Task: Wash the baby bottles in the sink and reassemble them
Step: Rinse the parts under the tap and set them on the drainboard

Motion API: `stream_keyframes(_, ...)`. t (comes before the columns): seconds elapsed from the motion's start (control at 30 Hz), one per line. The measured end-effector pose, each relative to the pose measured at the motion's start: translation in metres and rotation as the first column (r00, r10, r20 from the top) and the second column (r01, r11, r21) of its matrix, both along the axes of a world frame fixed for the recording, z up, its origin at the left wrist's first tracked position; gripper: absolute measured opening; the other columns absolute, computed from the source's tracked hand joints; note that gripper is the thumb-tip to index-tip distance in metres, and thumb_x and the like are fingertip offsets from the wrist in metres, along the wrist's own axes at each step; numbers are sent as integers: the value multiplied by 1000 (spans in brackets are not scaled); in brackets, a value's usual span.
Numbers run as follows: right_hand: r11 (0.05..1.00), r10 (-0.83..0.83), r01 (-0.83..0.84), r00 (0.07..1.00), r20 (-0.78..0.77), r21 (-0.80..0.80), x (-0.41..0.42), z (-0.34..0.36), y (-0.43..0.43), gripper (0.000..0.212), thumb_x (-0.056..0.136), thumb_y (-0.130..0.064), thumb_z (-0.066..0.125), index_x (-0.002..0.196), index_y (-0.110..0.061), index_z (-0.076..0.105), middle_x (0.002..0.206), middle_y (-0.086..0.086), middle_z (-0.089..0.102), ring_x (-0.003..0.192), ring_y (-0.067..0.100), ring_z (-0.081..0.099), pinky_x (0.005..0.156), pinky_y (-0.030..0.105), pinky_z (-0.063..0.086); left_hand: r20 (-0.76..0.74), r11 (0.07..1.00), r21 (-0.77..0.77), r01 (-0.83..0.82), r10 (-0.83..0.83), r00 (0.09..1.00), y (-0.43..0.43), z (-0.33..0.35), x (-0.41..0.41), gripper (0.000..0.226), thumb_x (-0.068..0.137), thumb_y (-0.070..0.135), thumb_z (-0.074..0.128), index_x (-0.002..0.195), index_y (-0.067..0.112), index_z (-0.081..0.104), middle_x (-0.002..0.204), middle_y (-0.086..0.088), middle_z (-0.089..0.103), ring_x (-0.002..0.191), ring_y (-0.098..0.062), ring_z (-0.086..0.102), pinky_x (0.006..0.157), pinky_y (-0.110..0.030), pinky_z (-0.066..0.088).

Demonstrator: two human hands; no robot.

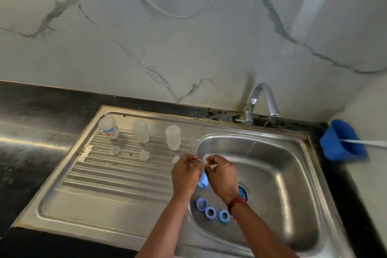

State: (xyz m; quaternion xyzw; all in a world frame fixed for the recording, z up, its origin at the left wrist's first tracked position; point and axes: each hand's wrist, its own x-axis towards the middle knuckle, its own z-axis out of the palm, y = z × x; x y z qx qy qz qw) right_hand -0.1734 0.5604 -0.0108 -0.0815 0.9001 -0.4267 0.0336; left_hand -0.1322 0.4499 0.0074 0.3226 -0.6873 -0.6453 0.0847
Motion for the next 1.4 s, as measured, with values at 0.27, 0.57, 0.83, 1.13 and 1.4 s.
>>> stream_keyframes(0.27,985,-12,-19,984,178,173,-14,-48,109,24,80,-4,64,99,-13,74,98,3,75,92,22,68,77,23,46,231,983,79,168,-182,956,72,-44,-20,24,62,32,56,80,25,69,77,-5,74,81,-28,70,75,-44,55)
stream_keyframes(0.57,980,-10,-63,931,365,189,-41,-93,136,27,80,-1,59,86,-26,66,85,-6,66,82,15,63,66,9,41,366,984,2,176,-165,916,73,-86,-30,26,76,30,47,85,16,67,69,-4,61,66,-24,55,61,-38,43)
stream_keyframes(0.83,822,214,-459,798,563,338,-11,-141,102,43,77,-30,77,118,-27,64,120,1,62,109,20,61,87,27,47,466,990,55,127,-138,874,61,-115,-28,30,101,25,44,88,8,64,78,-7,57,64,-15,47,59,-29,39)
stream_keyframes(1.13,717,320,-554,801,506,423,7,-168,89,40,86,-24,66,124,-14,56,125,9,51,109,29,58,86,32,46,434,987,147,65,-123,892,56,-126,-21,19,90,24,55,79,14,68,68,-6,58,67,-22,51,65,-37,45)
stream_keyframes(1.4,948,-22,190,840,542,-256,-76,-111,116,39,81,5,72,109,-21,65,110,6,64,77,18,66,68,37,60,289,967,162,194,-235,928,82,-99,-81,15,85,16,57,83,26,68,87,2,70,90,-21,66,81,-41,53)
